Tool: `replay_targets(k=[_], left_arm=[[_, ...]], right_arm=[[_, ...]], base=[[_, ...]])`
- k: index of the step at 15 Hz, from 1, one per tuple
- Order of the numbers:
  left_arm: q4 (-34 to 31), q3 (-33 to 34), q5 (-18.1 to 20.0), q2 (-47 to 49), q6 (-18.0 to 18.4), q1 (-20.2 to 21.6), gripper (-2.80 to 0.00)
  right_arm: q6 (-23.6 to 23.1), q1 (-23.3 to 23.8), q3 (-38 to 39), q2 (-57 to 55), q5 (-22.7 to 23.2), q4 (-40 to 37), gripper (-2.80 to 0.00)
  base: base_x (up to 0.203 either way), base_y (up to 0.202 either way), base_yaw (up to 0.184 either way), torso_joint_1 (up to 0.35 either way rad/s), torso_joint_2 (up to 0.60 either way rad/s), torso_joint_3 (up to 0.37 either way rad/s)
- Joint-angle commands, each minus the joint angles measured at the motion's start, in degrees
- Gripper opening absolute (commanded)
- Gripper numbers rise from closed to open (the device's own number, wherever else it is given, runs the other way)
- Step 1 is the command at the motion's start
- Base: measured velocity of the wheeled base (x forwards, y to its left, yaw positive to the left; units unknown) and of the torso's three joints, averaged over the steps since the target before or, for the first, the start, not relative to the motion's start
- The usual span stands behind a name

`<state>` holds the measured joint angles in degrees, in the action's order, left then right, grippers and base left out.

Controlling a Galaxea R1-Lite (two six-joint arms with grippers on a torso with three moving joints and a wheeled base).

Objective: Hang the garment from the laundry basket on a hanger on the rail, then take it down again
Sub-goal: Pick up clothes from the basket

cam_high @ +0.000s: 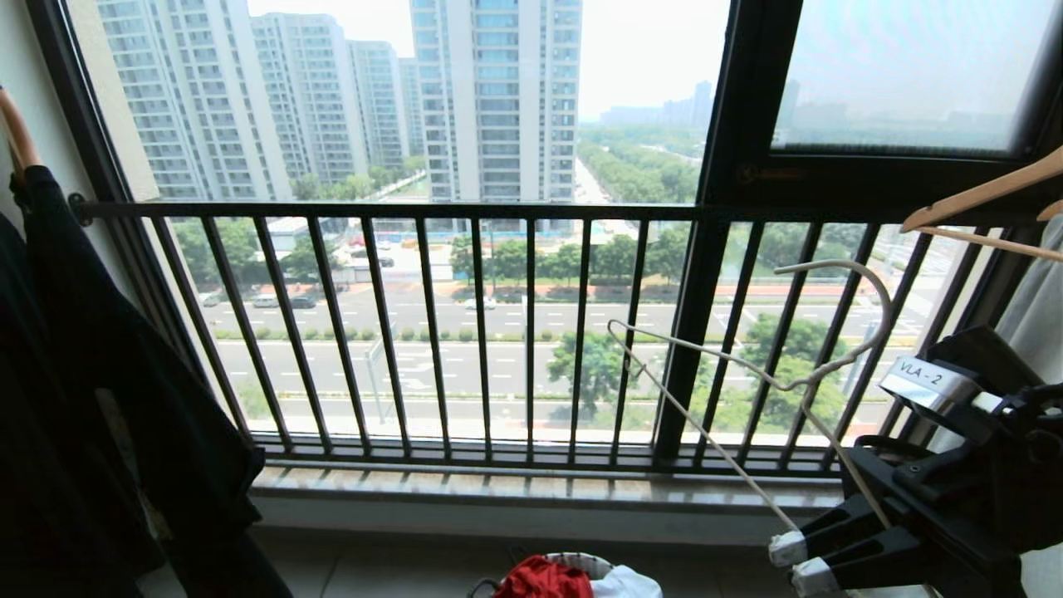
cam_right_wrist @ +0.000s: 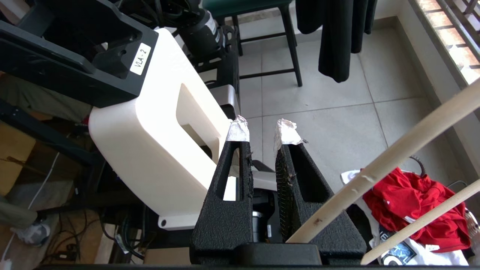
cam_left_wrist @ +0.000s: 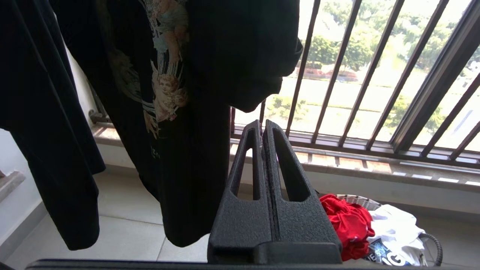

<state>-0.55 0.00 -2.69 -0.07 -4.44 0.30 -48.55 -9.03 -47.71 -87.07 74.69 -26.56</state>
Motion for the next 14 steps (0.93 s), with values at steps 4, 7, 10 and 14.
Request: replay_targets(k=[4, 7, 10, 14], left_arm=[[0.02, 0.00, -0.03, 0.07, -0.05, -0.04, -2.80], [0.02, 0.00, -0.03, 0.07, -0.05, 0.02, -2.80], [0.02, 0.00, -0.03, 0.07, -0.05, 0.02, -2.80], [0.02, 0.00, -0.03, 0.07, -0.05, -0.03, -2.80]], right_arm=[[-0.05, -0.02, -0.01, 1.81, 0.28, -0.34, -2.80], [-0.12, -0.02, 0.02, 1.81, 0.28, -0.25, -2.80], [-0.05, -0.02, -0.01, 1.99, 0.28, -0.16, -2.80], [-0.14, 0.59, -0.01, 2.44, 0.37, -0.07, -2.80]], base=[[0.000, 0.000, 0.000, -0.211, 0.47, 0.263], [0.000, 0.000, 0.000, -0.233, 0.55, 0.313], [0.000, 0.000, 0.000, -0.227, 0.54, 0.307], [0.000, 0.000, 0.000, -0.202, 0.52, 0.311]])
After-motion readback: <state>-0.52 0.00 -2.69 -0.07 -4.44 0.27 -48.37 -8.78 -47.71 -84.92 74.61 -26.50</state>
